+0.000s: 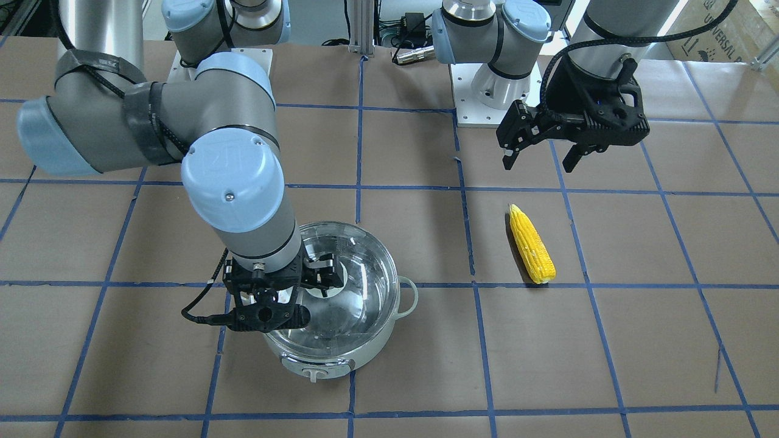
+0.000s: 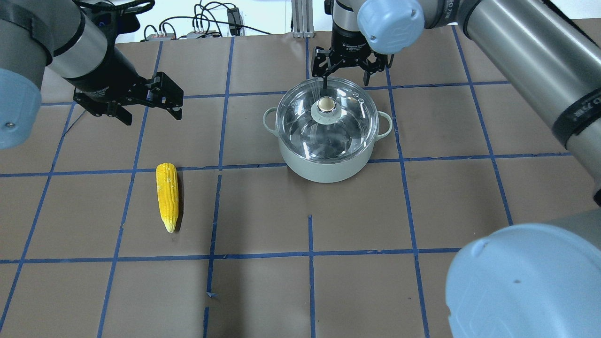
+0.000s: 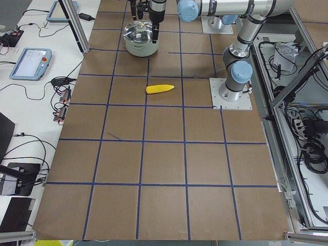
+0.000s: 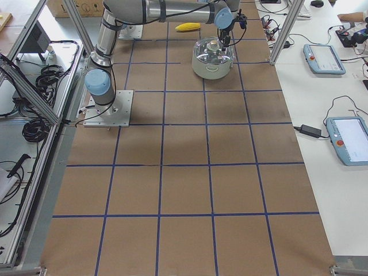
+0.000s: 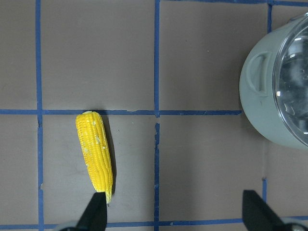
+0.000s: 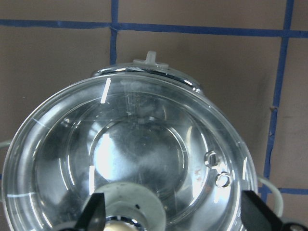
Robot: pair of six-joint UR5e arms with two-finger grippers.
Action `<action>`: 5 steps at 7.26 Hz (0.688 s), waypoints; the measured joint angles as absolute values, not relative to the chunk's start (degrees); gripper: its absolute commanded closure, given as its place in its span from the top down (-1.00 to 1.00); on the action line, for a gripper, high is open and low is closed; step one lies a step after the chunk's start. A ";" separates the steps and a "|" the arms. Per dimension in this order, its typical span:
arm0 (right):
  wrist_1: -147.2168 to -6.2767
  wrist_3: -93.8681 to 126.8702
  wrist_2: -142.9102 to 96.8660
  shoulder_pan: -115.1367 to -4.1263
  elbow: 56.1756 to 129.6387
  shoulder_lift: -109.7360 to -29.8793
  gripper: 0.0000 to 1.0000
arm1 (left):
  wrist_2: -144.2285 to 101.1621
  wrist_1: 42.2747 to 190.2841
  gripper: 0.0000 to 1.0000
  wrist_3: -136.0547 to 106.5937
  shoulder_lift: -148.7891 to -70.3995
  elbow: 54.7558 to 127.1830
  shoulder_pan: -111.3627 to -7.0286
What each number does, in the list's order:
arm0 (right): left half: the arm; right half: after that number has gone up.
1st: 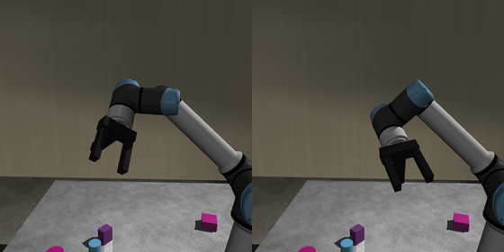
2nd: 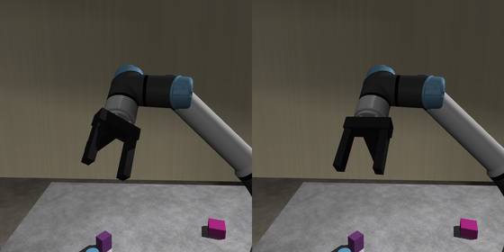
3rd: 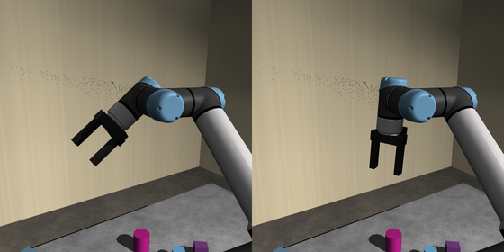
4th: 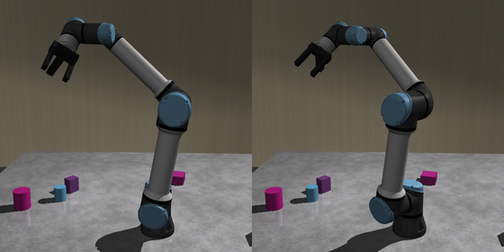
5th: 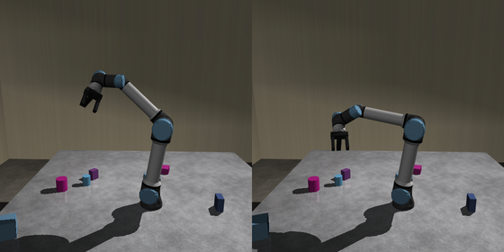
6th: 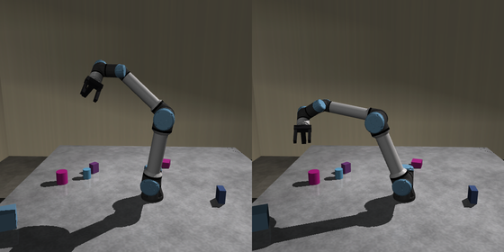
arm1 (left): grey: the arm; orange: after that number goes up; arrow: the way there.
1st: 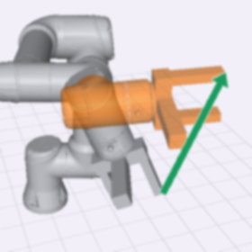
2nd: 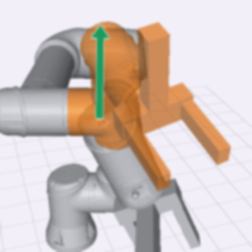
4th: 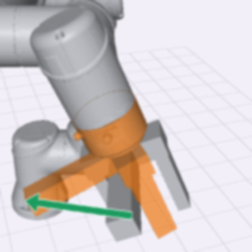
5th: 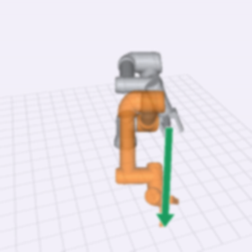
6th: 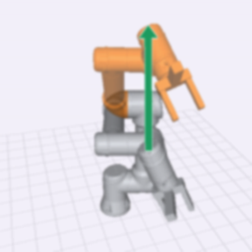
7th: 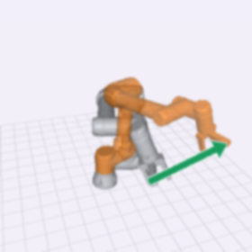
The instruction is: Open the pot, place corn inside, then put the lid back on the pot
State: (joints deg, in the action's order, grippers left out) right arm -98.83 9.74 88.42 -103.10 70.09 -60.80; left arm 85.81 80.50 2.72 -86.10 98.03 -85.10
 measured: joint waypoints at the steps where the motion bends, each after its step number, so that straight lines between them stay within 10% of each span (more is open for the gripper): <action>1: -99.13 10.54 88.52 -104.32 70.21 -60.97 0.99 | 85.87 74.83 1.00 3.05 -86.12 103.18 -83.53; 5: -101.57 12.50 89.45 -105.35 73.76 -63.21 0.96 | 86.03 51.90 1.00 6.81 -88.65 122.04 -73.61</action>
